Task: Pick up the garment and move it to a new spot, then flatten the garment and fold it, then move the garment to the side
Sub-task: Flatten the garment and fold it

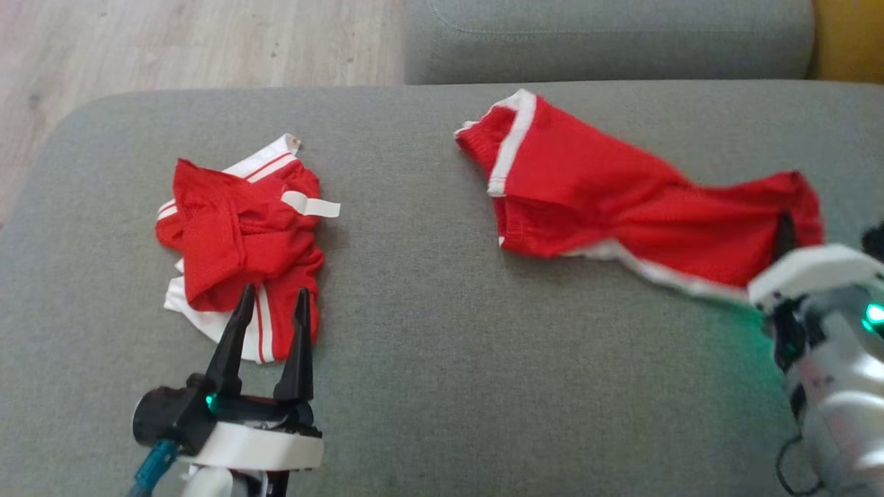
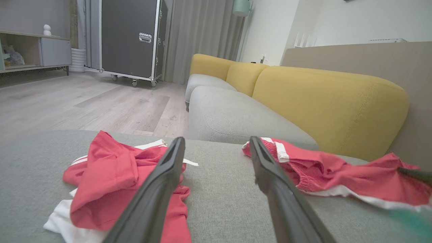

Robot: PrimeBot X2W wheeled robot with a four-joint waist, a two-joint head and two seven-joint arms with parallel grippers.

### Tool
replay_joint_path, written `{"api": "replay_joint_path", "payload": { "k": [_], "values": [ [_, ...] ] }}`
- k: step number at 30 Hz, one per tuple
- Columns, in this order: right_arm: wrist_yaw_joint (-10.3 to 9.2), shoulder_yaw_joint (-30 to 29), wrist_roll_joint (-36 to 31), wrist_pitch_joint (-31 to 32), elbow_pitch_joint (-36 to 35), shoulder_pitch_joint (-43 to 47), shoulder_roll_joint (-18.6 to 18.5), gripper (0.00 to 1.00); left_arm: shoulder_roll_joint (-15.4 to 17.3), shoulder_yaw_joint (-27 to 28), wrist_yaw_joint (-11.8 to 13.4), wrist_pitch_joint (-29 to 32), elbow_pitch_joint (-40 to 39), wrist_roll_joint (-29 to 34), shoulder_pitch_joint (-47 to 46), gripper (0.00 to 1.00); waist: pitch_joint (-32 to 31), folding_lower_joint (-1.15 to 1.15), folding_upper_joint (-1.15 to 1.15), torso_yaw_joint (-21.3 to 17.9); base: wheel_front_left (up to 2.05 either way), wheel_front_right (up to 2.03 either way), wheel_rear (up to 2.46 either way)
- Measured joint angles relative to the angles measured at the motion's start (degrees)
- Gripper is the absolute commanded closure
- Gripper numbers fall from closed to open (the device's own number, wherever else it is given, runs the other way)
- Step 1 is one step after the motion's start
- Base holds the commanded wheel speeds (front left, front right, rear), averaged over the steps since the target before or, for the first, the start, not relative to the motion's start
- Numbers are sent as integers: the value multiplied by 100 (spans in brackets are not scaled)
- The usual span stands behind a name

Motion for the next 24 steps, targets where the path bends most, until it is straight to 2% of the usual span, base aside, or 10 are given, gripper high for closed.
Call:
{"api": "replay_joint_path", "payload": {
  "k": [1, 4, 8, 9, 10, 14, 17, 20, 24],
  "values": [
    [0, -290, -285, -1, 5, 185, -79, 0, 4, 1, 0, 0, 2, -1, -36, 0, 38, 0, 0, -35, 0, 0, 0],
    [0, -608, -677, -1, -14, 135, -16, 0, 16, 2, 0, 0, 3, -1, -108, 0, 71, 0, 0, -92, 0, 0, 0],
    [0, -734, -1451, -2, -1129, 122, 331, 0, 26, 8, 0, 0, 0, -1, -180, 0, 59, 0, 0, -147, 0, 0, 0],
    [0, -734, -1451, -2, -1129, 122, 331, 0, 26, 8, 0, 0, 0, -1, -180, 0, 59, 0, 0, -147, 0, 0, 0],
    [0, -721, -1635, -2, -1548, 165, 472, 0, 26, 11, 0, 0, -5, -1, -192, 0, 46, -1, 0, -158, 0, 0, 0],
    [0, -245, -2193, -12, -3223, 766, 781, 0, 25, 12, 0, 0, -19, -1, -192, 0, -1, -1, 0, -176, 0, 0, 0],
    [0, 267, -2135, -18, -4175, 1642, 786, 0, 24, 7, 0, 0, -31, -1, -192, 0, -34, -1, 0, -159, 0, 0, 0],
    [0, 779, -1951, -18, -4833, 2496, 816, 0, 21, -11, 0, 0, -37, -1, -191, 0, -39, -1, 0, -129, 0, 0, 0],
    [0, 1007, -1924, -18, -5208, 2965, 846, 0, 20, -93, 0, 0, -41, -1, -191, 0, -3, -1, 0, -71, 0, 0, 0]
  ]
}}
